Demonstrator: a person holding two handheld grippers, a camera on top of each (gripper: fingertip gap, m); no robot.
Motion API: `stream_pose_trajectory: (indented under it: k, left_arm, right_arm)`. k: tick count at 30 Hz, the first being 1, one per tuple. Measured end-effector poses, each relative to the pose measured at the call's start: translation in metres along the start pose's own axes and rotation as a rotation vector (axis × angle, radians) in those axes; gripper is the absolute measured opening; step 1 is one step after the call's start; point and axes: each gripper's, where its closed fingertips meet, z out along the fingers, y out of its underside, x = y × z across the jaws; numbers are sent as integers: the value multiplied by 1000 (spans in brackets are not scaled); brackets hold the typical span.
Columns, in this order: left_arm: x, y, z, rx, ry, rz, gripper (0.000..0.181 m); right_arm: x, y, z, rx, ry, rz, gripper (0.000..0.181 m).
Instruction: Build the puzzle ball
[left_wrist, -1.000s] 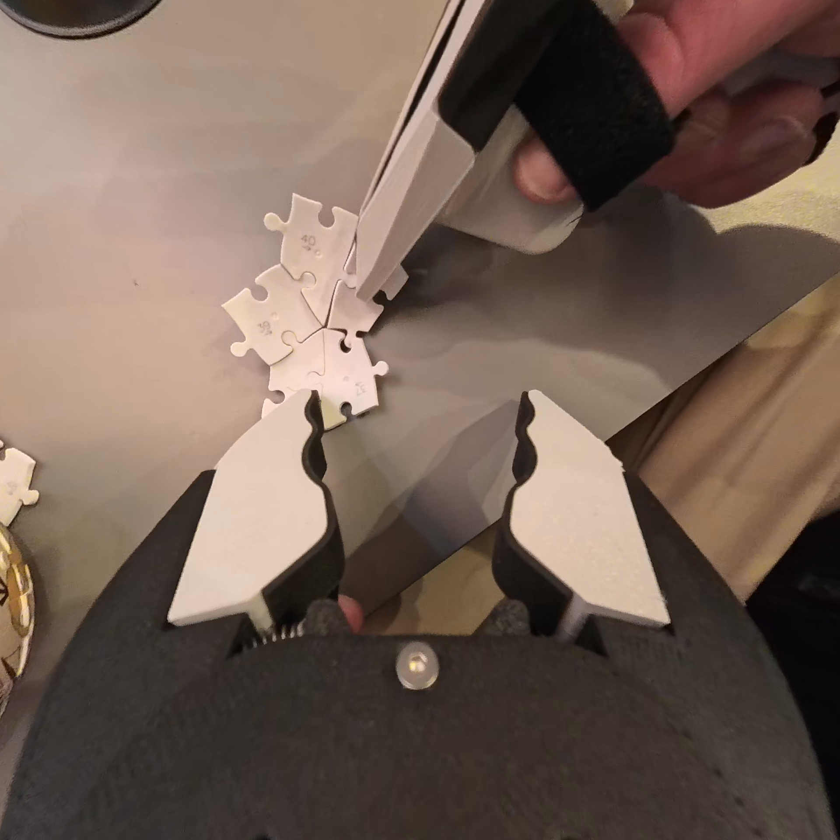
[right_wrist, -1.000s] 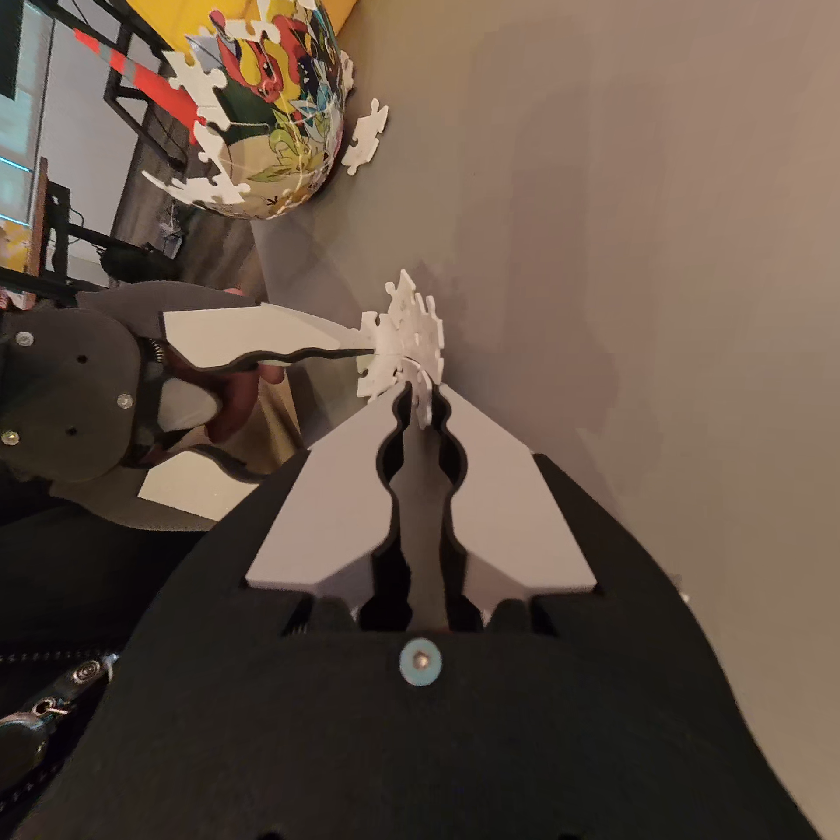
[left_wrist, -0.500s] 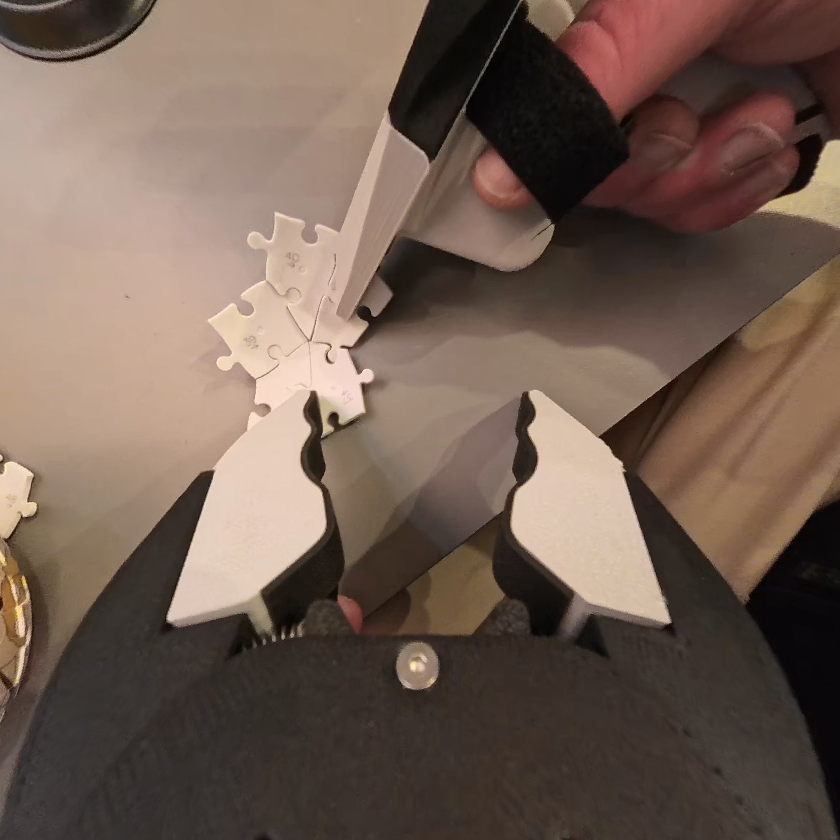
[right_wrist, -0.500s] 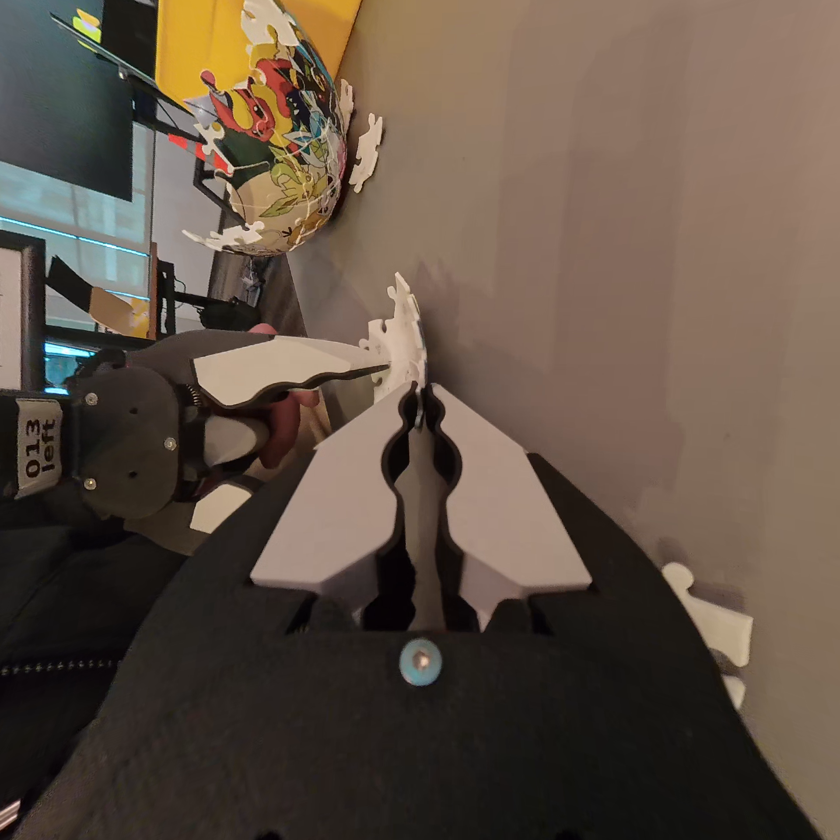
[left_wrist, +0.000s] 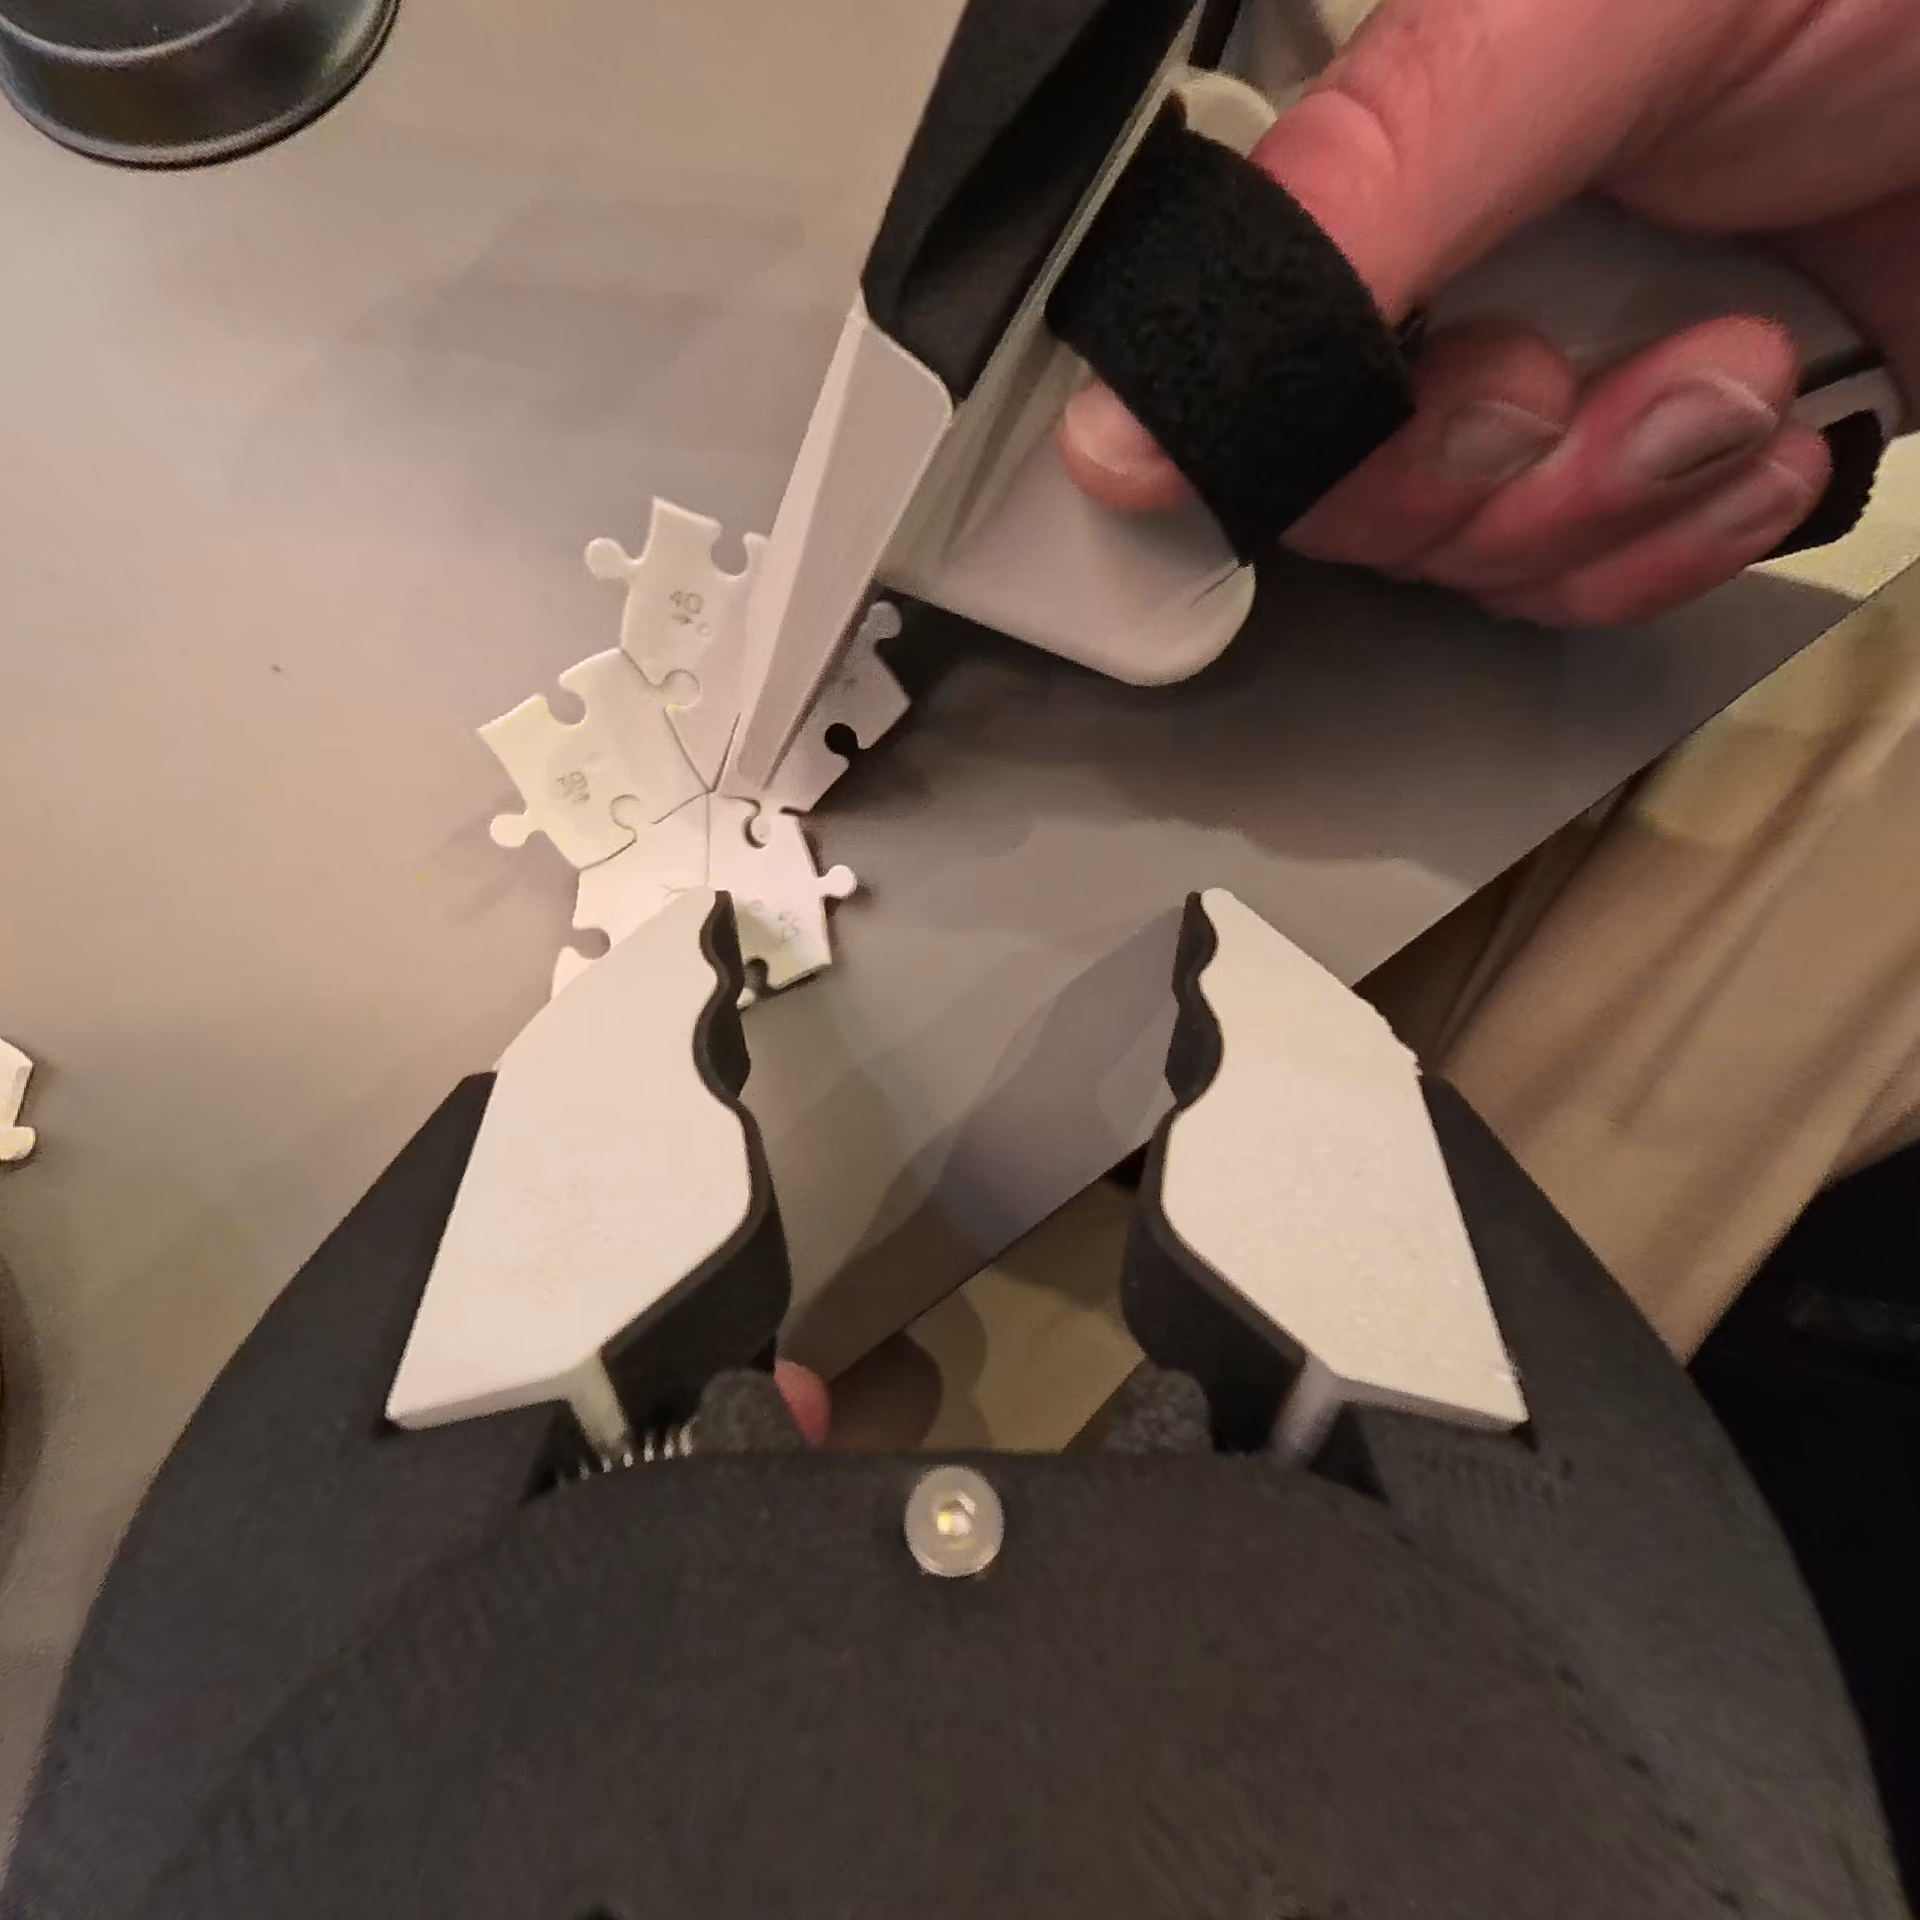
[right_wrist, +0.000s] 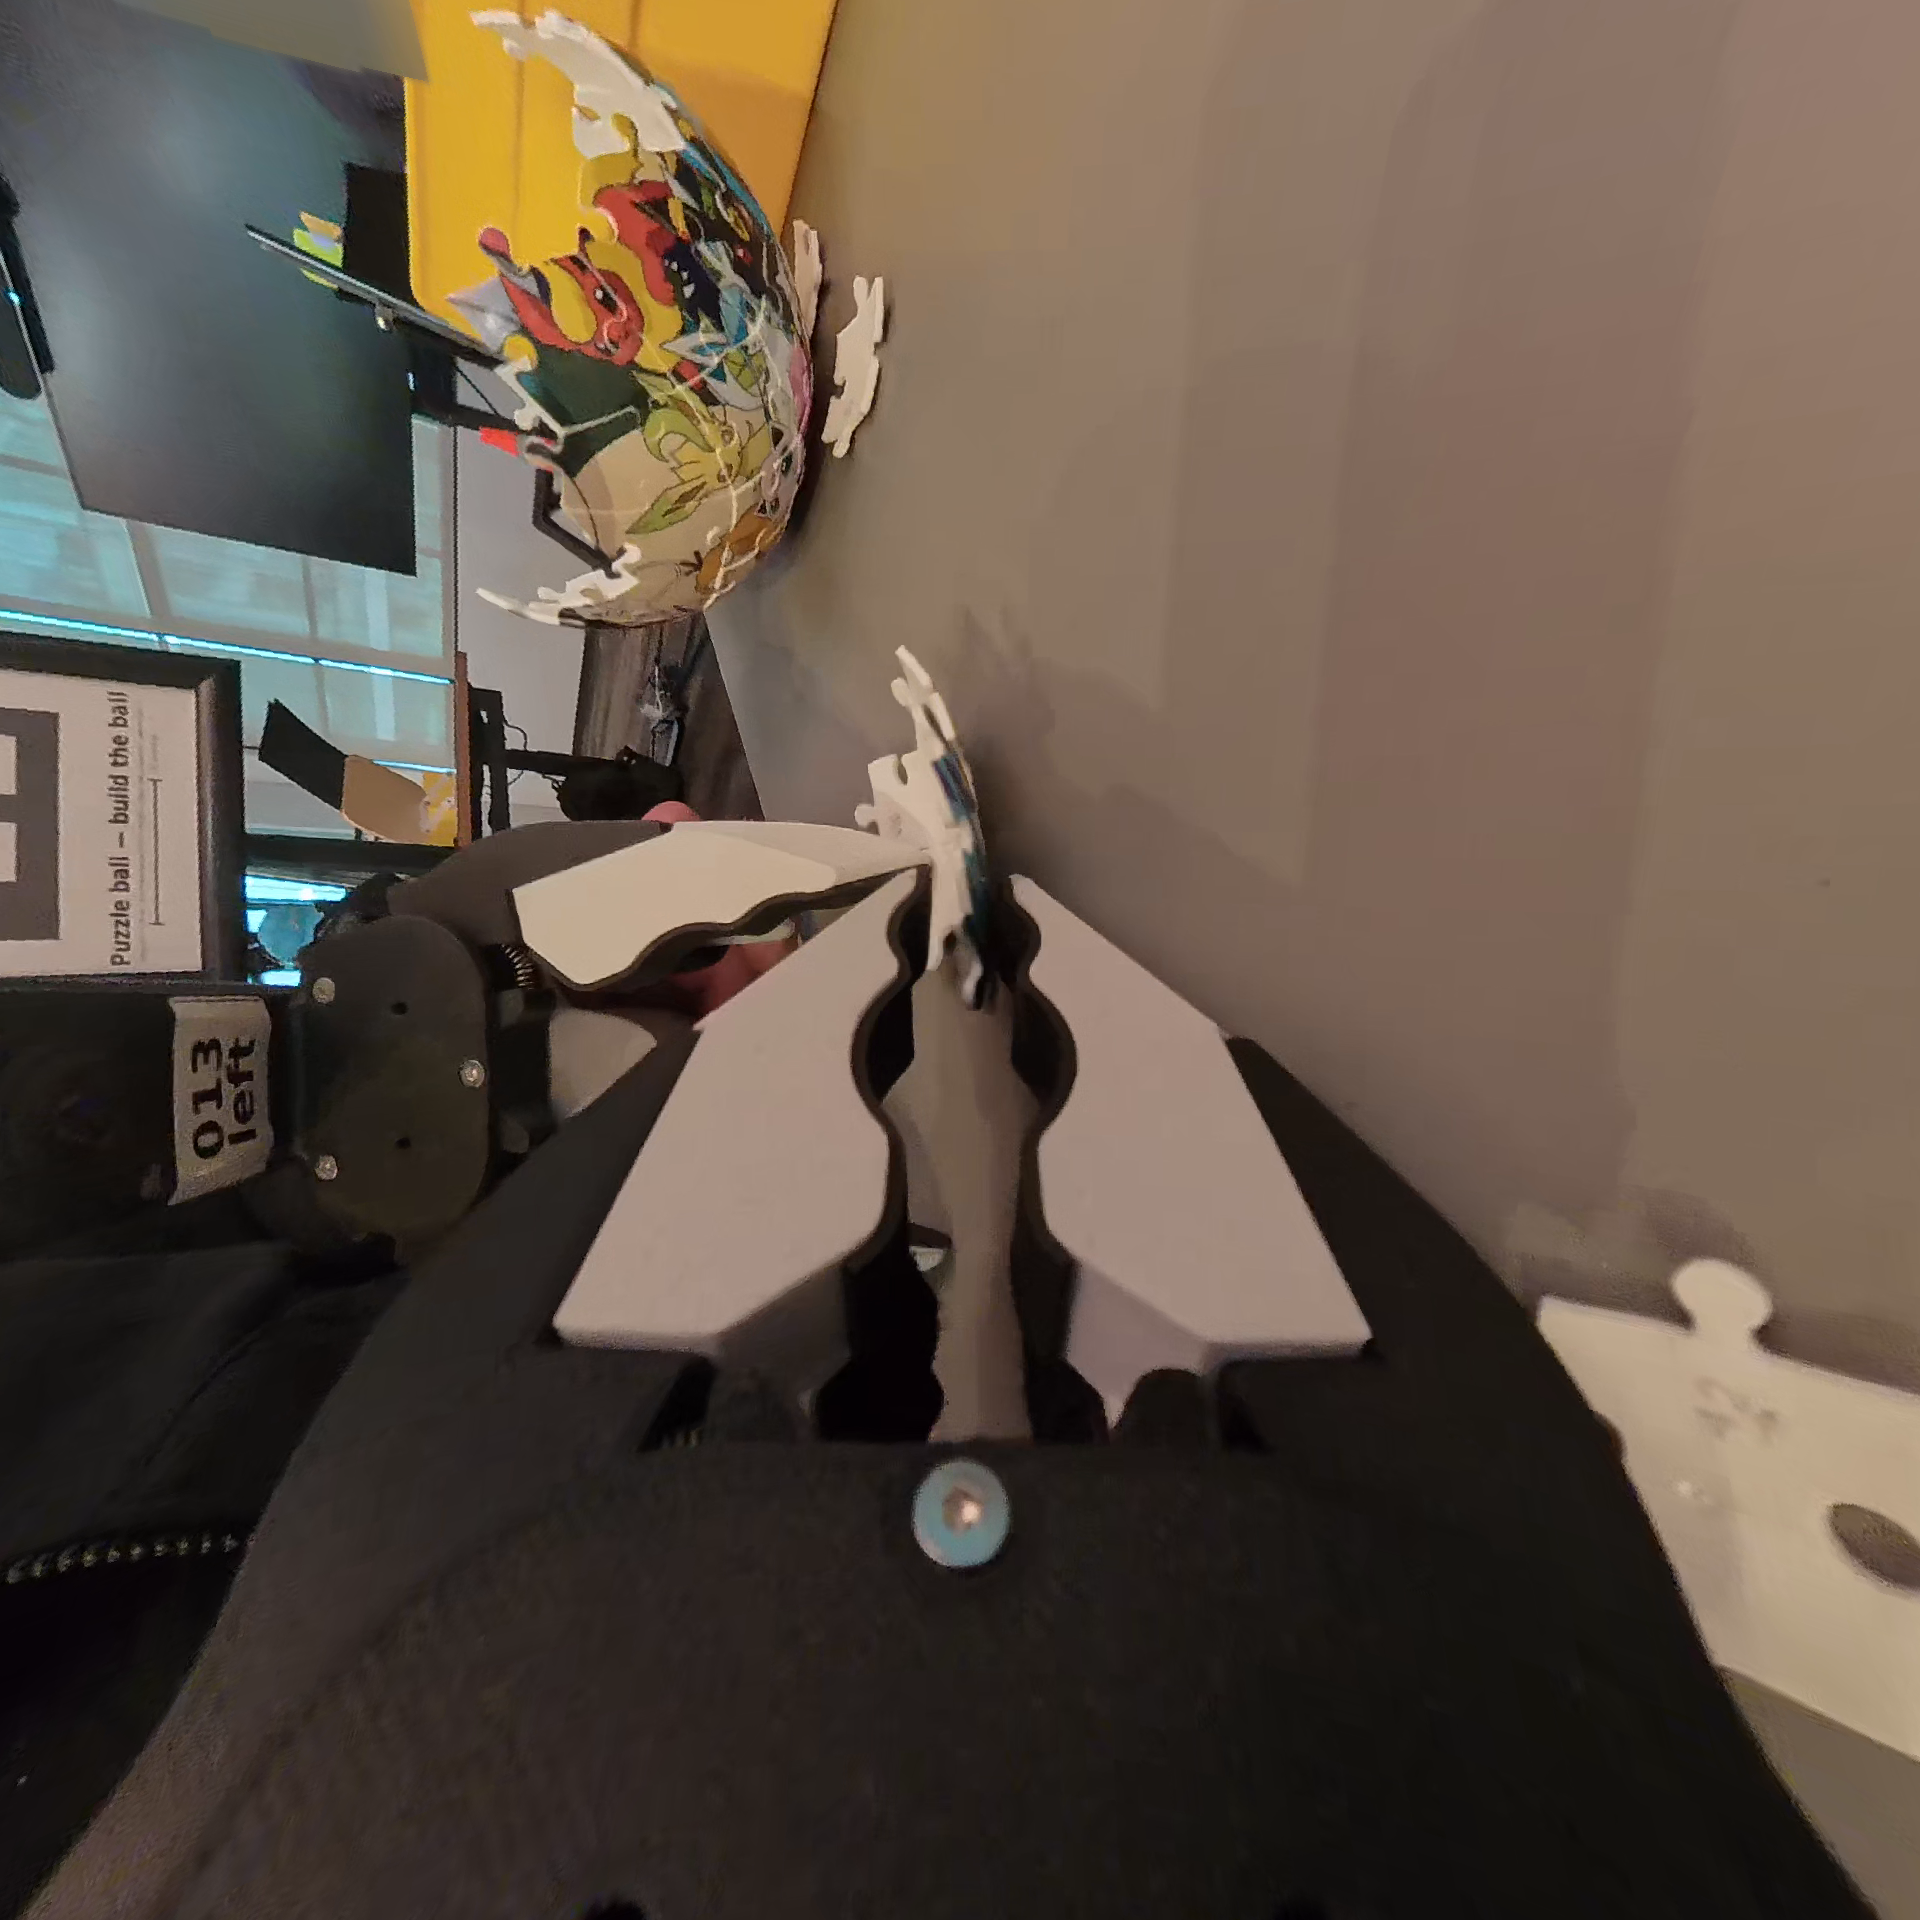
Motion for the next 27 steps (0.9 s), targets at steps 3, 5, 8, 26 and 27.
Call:
stream_pose_trajectory:
  k: [3, 5, 8, 26, 27]
  left_arm:
    - [0, 0, 0, 12, -7, -5, 80]
    - [0, 0, 0, 21, -12, -8, 81]
    - [1, 0, 0, 34, -12, -9, 80]
    - [4, -1, 0, 53, 0, 12, 77]
    - [5, -1, 0, 52, 3, 12, 76]
  right_arm:
    - [3, 2, 2, -6, 30, -17, 3]
    - [3, 2, 2, 7, 31, -4, 2]
    - [3, 3, 2, 21, 36, 12, 1]
    - [1, 0, 6, 123, 52, 81, 1]
    - [2, 1, 6, 120, 76, 41, 1]
